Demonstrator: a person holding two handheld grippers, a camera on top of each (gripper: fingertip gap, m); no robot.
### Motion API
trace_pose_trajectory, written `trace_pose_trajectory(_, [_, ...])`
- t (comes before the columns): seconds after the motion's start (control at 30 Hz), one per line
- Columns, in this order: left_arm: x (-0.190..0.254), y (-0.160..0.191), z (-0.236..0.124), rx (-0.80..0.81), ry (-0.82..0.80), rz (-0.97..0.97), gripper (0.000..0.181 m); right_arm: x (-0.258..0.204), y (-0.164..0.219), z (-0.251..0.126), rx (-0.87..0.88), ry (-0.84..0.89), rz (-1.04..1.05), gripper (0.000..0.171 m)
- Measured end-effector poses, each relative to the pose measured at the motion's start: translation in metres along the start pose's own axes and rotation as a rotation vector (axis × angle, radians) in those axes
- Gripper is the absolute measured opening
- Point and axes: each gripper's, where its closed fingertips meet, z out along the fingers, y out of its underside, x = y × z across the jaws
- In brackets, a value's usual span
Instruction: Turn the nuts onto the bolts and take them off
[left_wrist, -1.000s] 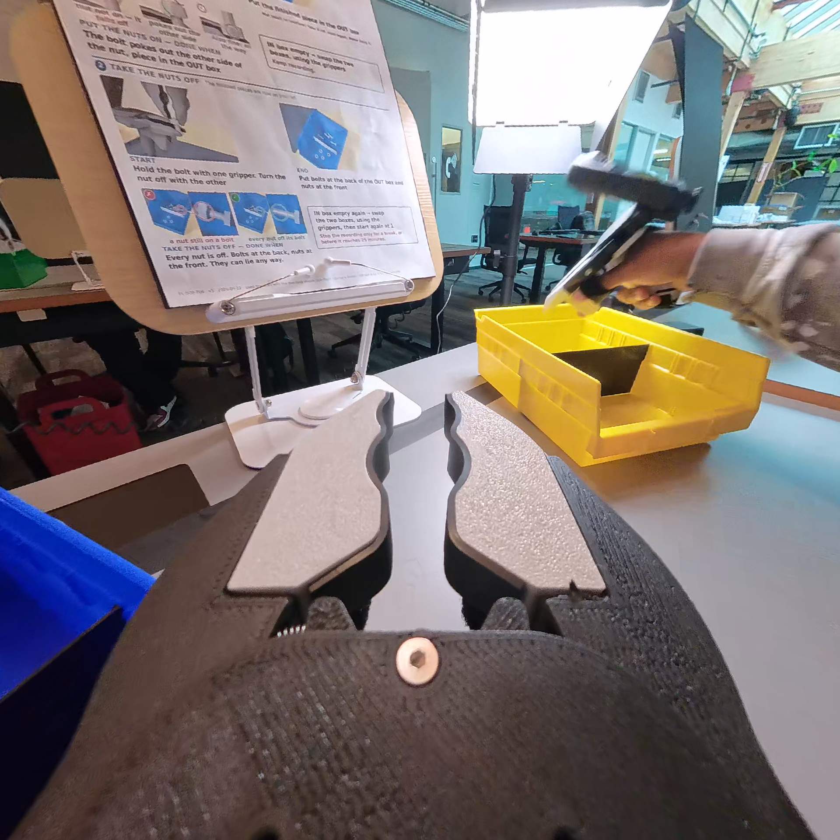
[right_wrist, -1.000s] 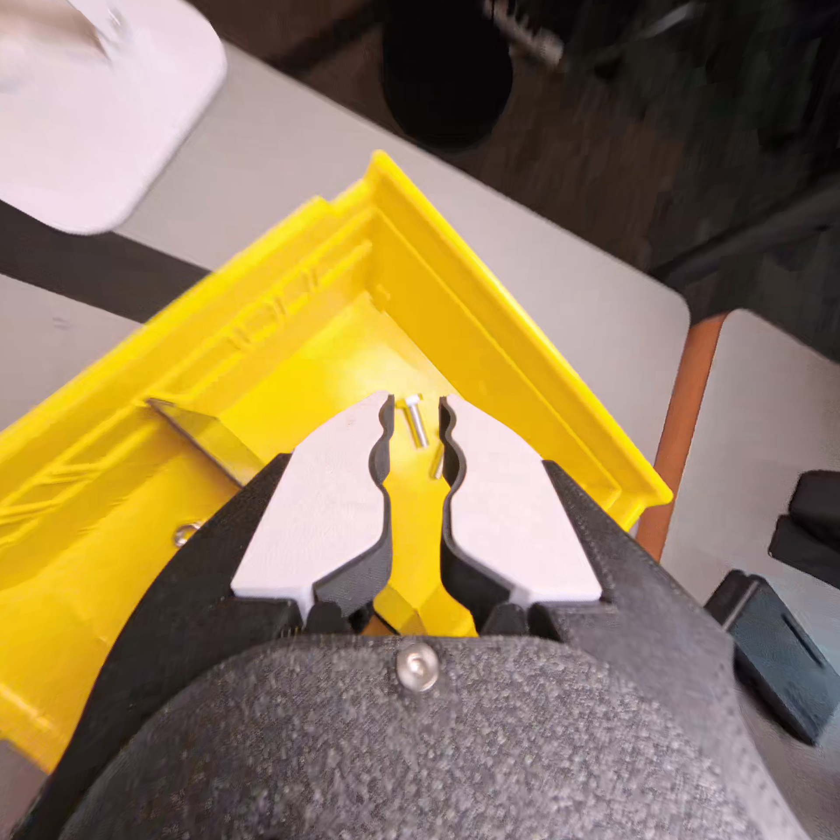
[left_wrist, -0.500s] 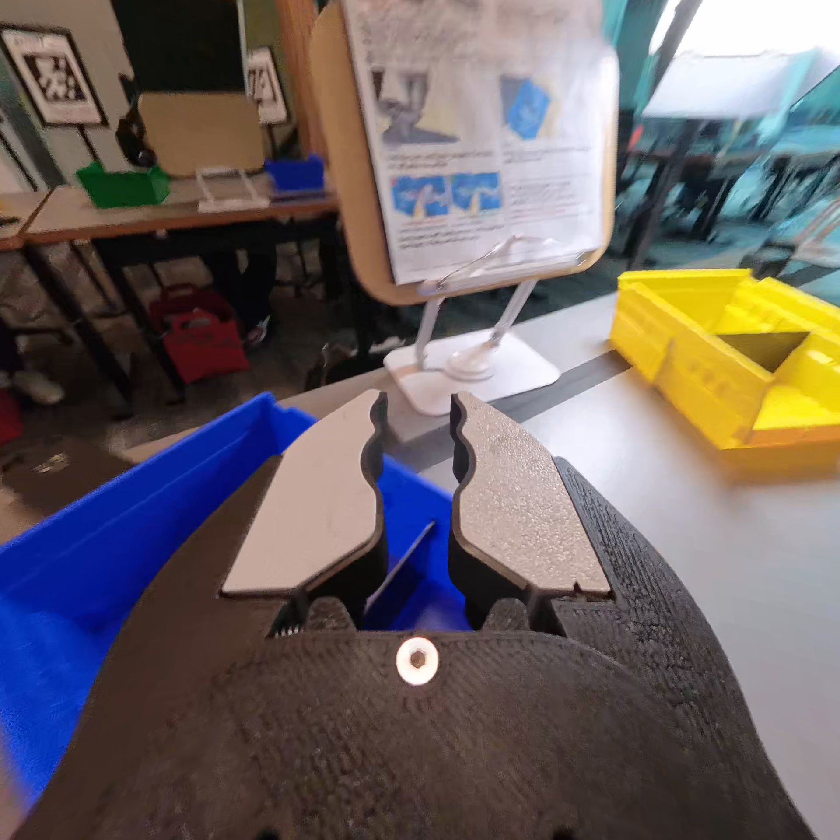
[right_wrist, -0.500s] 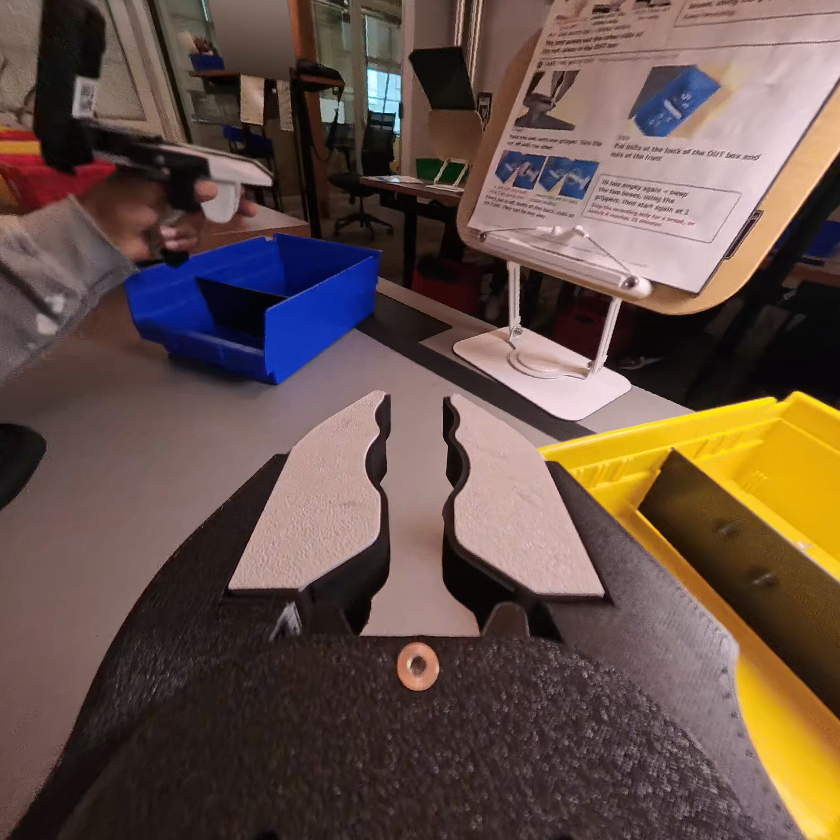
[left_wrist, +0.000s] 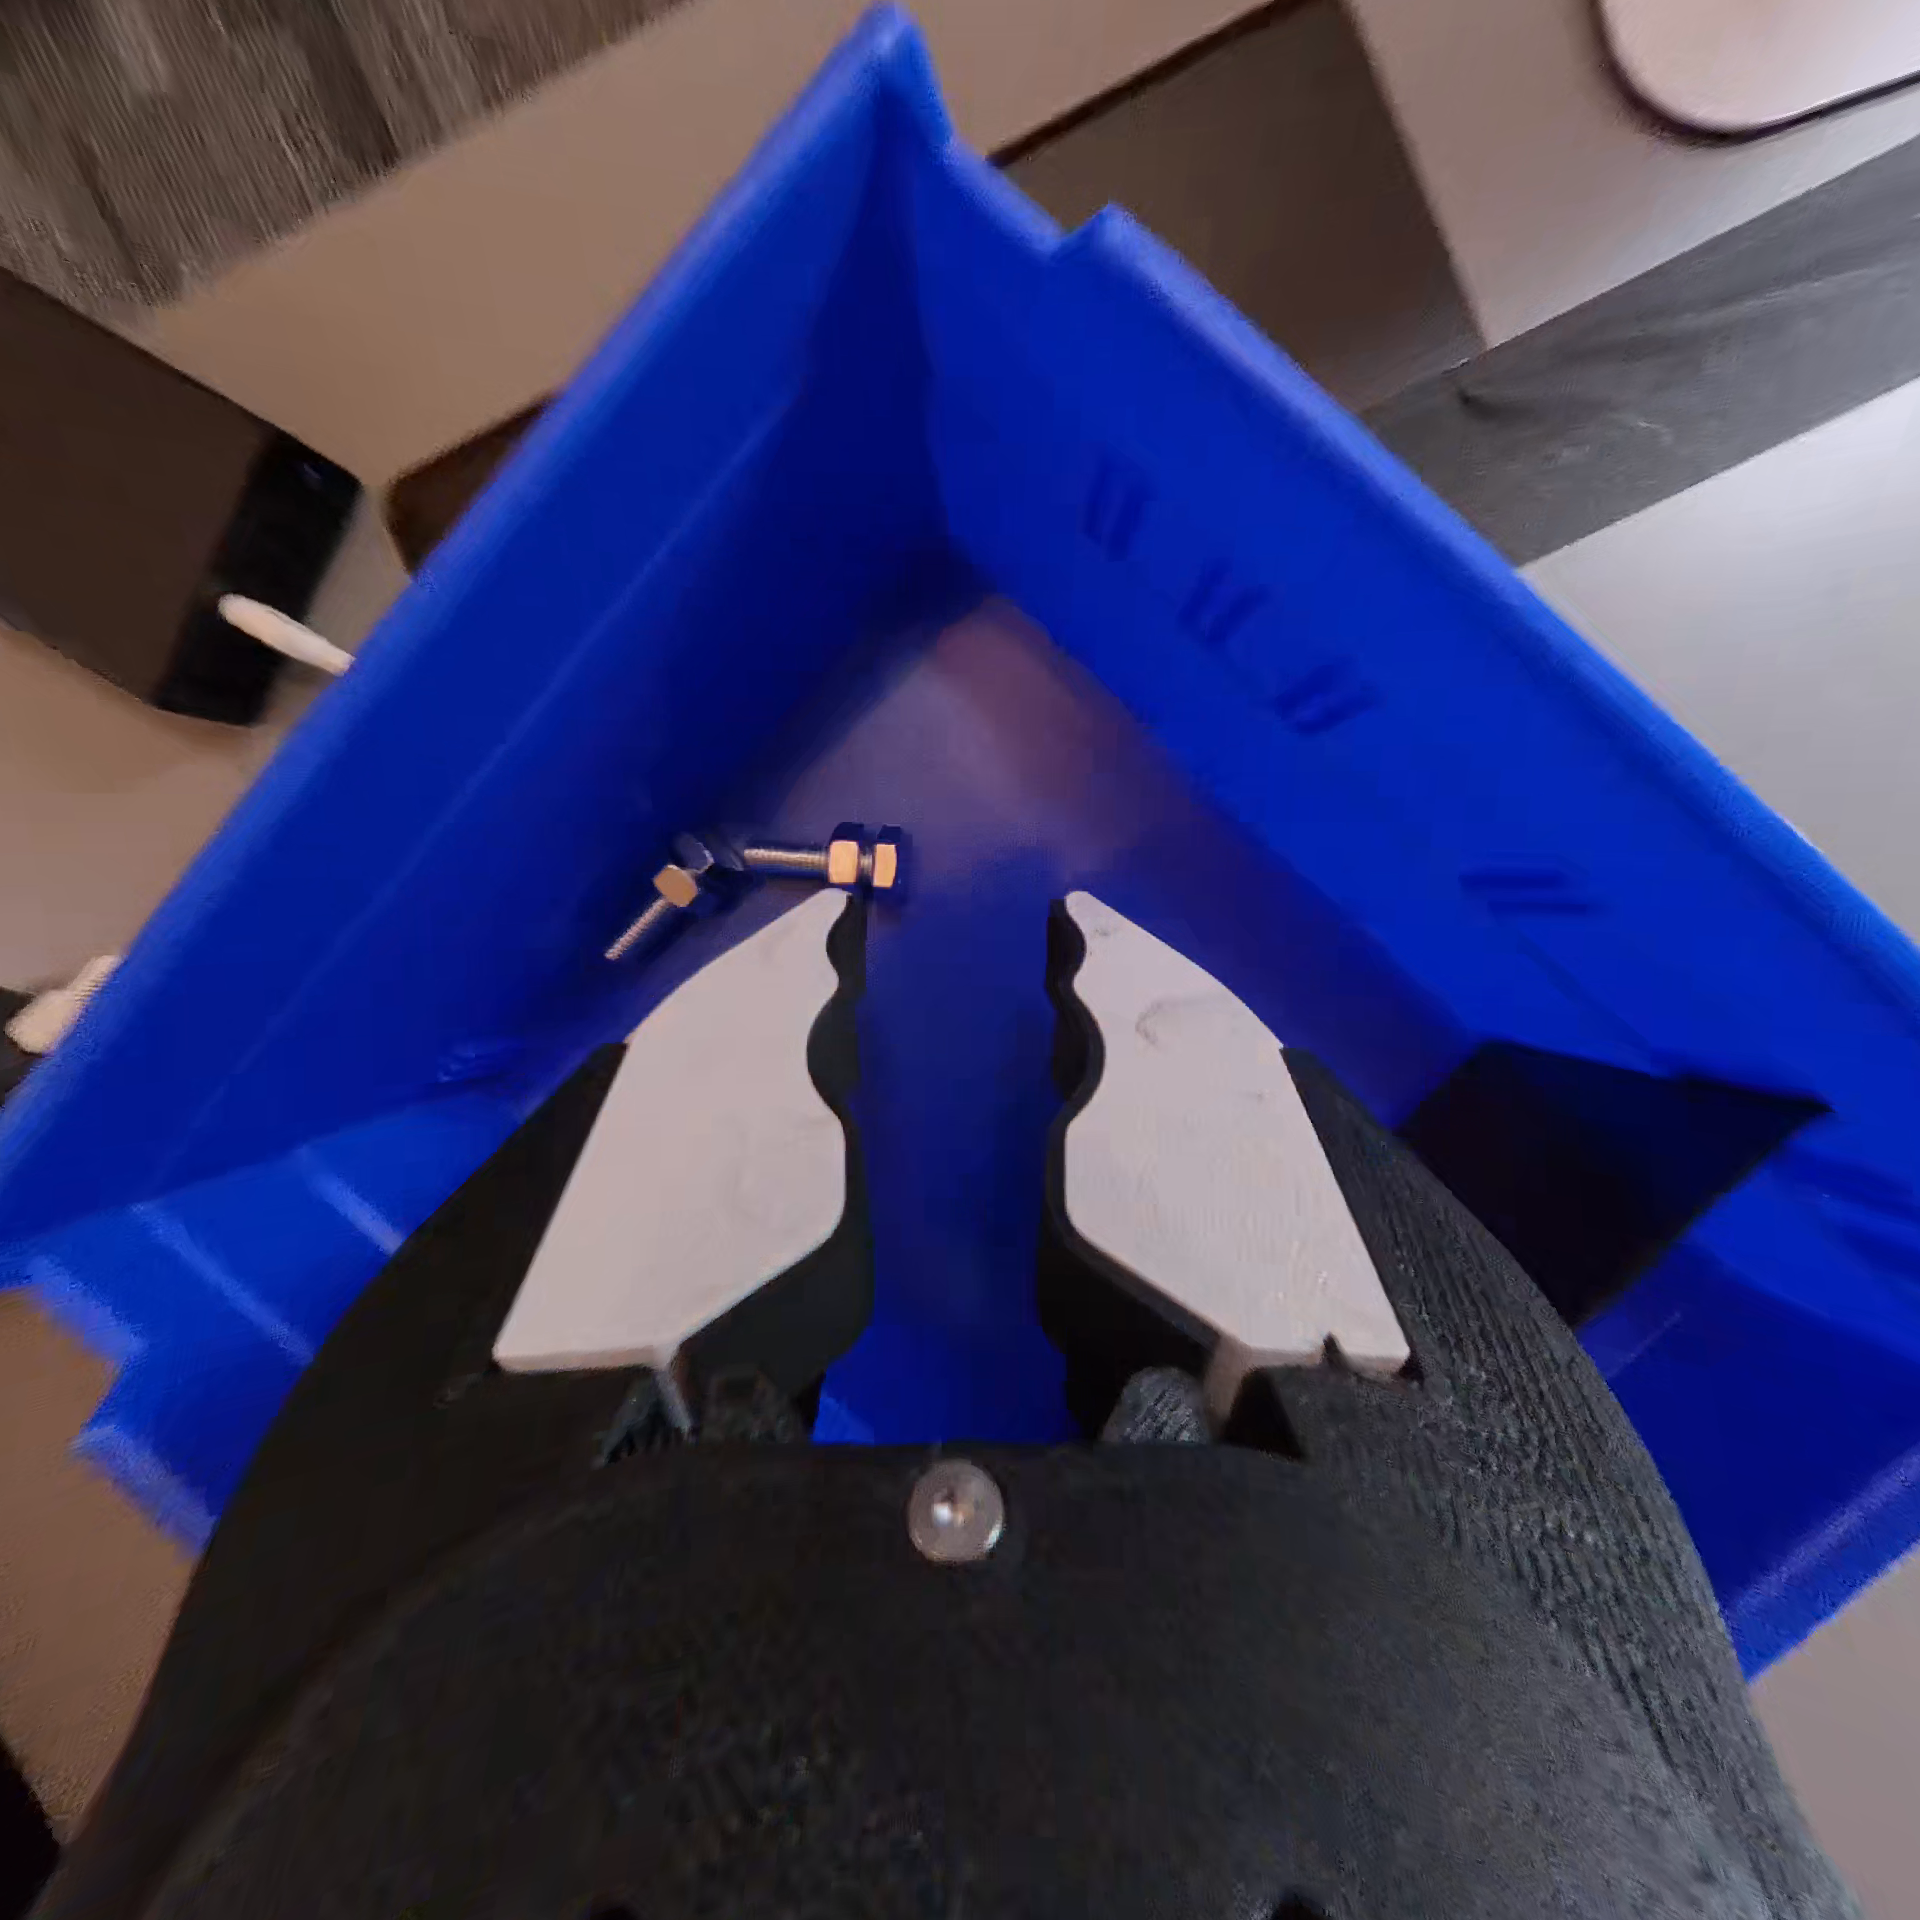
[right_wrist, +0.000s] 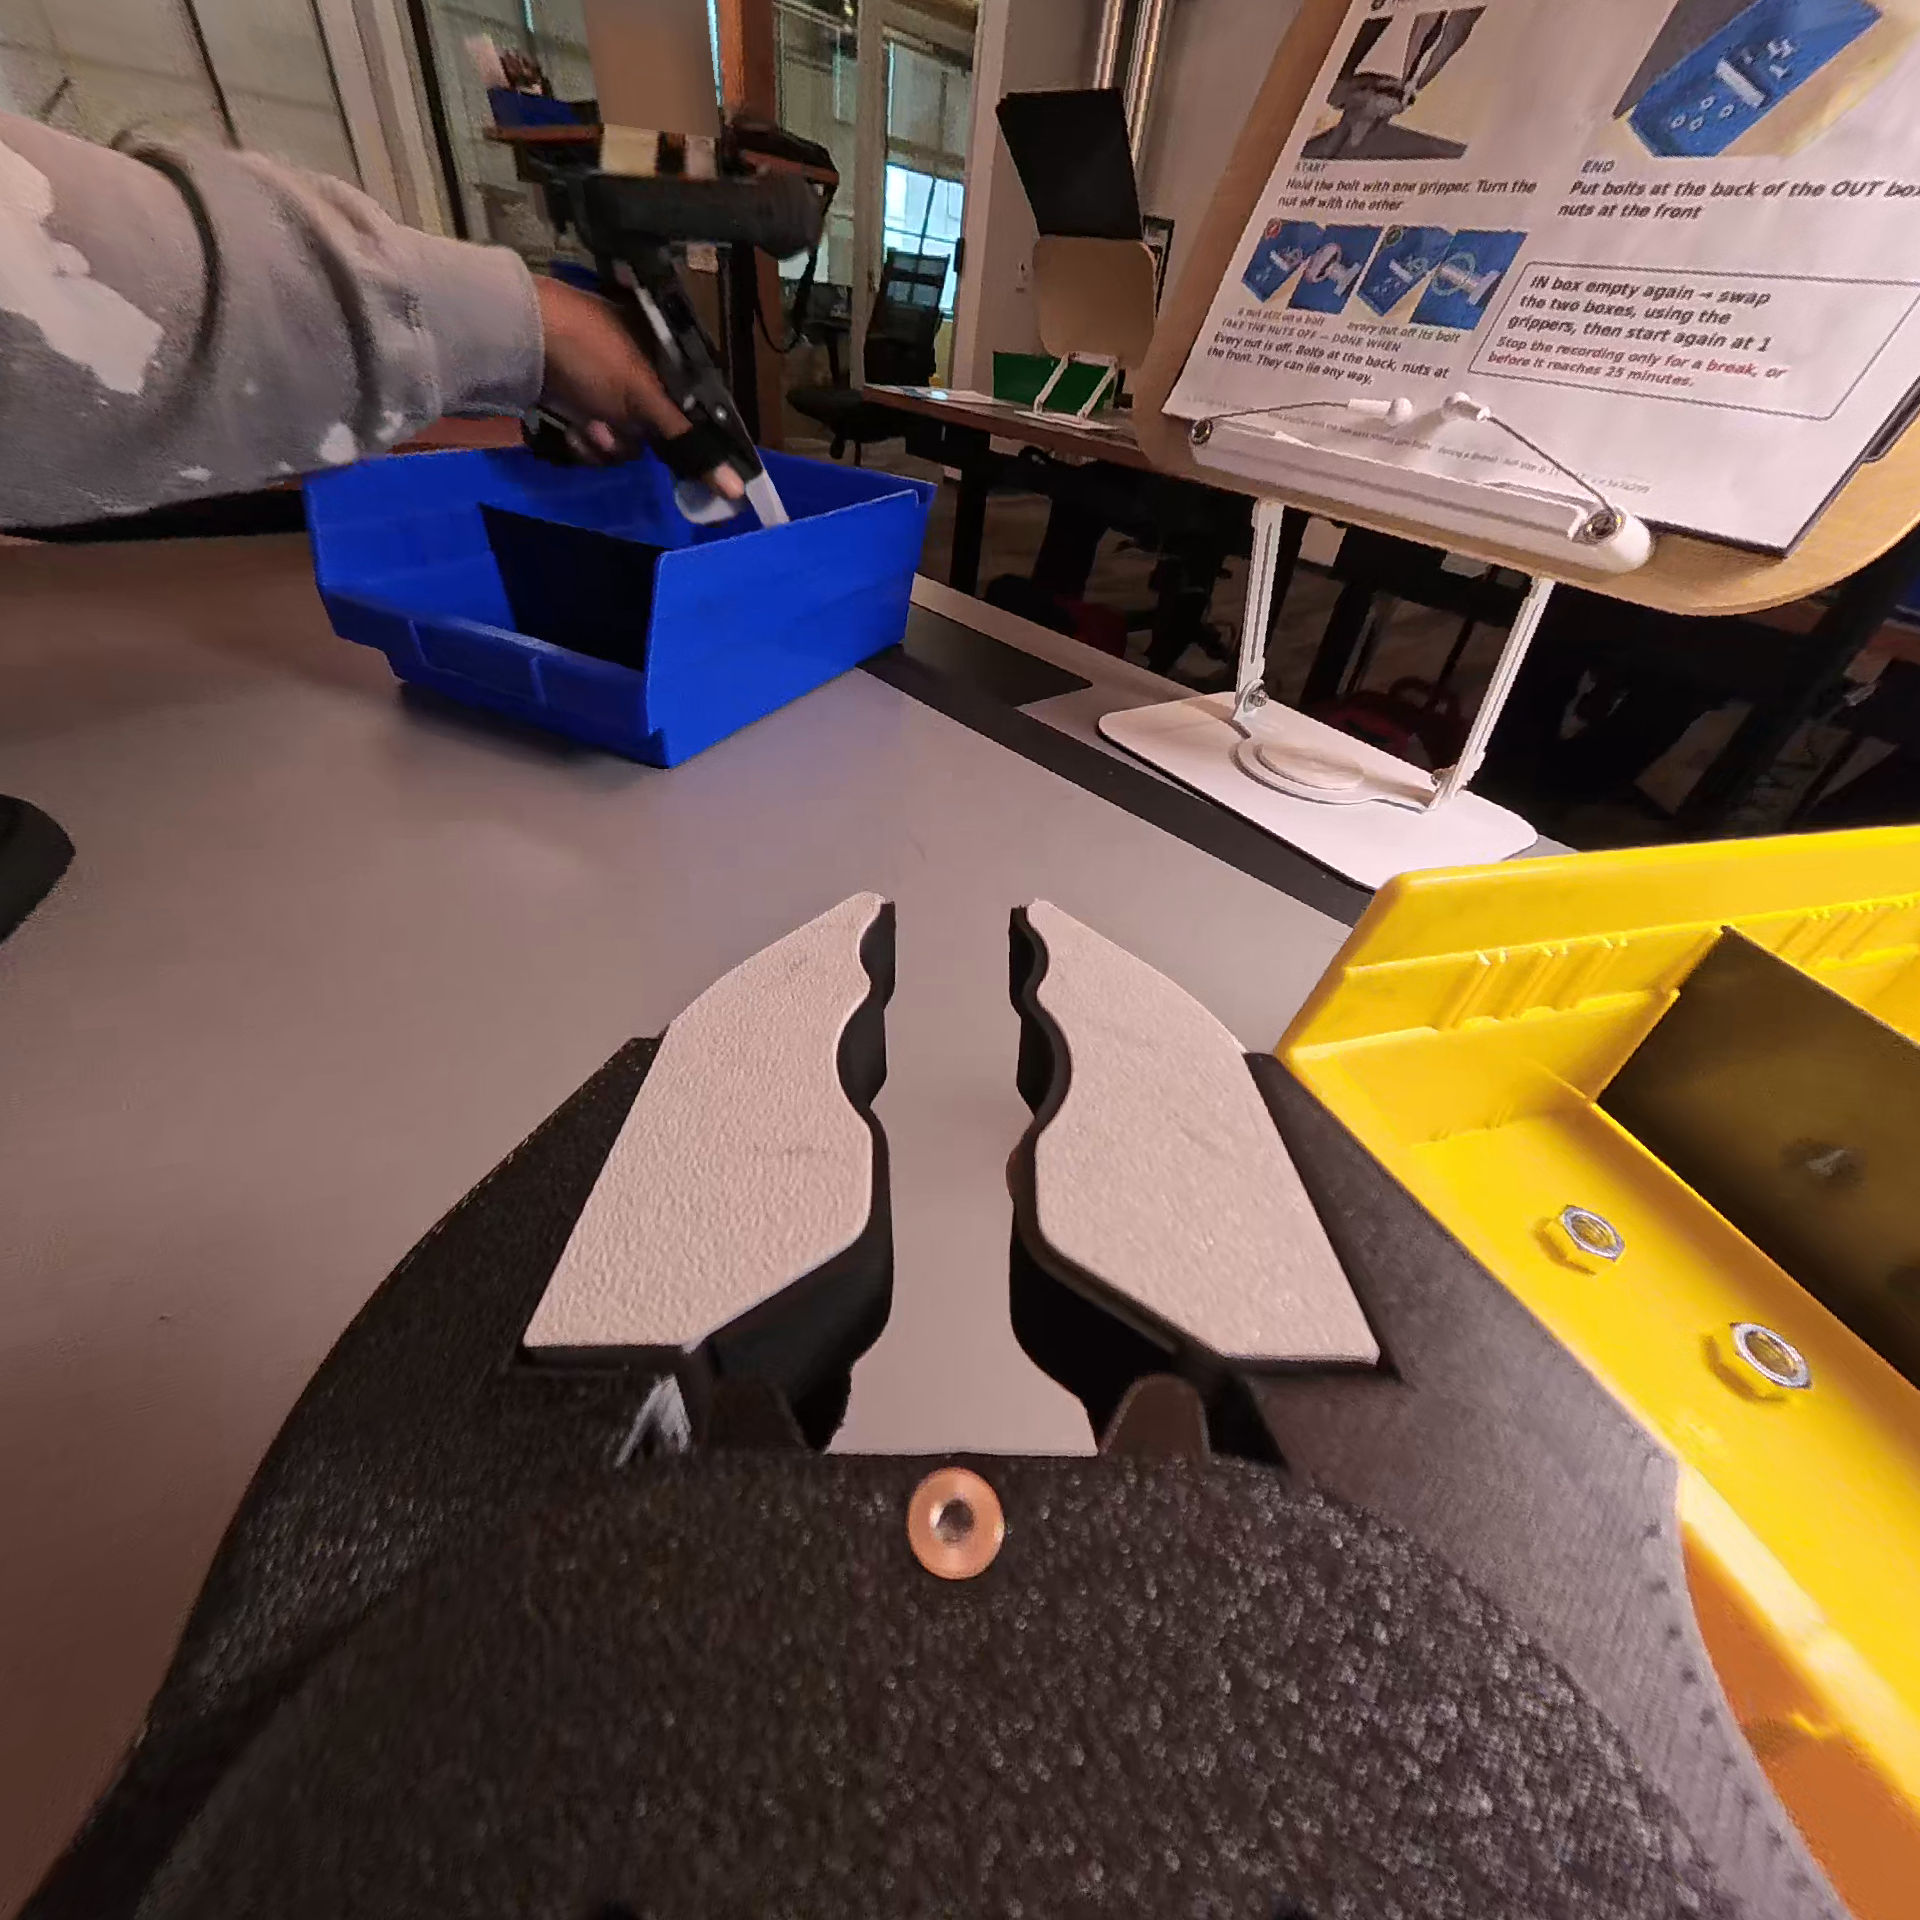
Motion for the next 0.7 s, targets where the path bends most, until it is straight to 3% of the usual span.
trace_pose_trajectory(0.23, [-0.016, 0.012, 0.043, -0.155, -0.069, -0.102, 0.036, 0.005, 0.000, -0.007, 0.009, 0.025, -0.033, 0.017])
trace_pose_trajectory(0.43, [-0.025, 0.015, 0.046, -0.185, -0.158, -0.005, 0.023, 0.005, 0.002, -0.008, 0.008, 0.026, -0.041, 0.015])
trace_pose_trajectory(0.6, [-0.021, 0.010, 0.031, -0.126, -0.173, 0.099, 0.022, 0.004, 0.002, -0.008, 0.006, 0.025, -0.034, 0.014])
trace_pose_trajectory(0.7, [-0.009, -0.016, -0.003, 0.049, -0.188, 0.193, 0.022, 0.005, 0.001, -0.009, 0.012, 0.022, -0.004, 0.014])
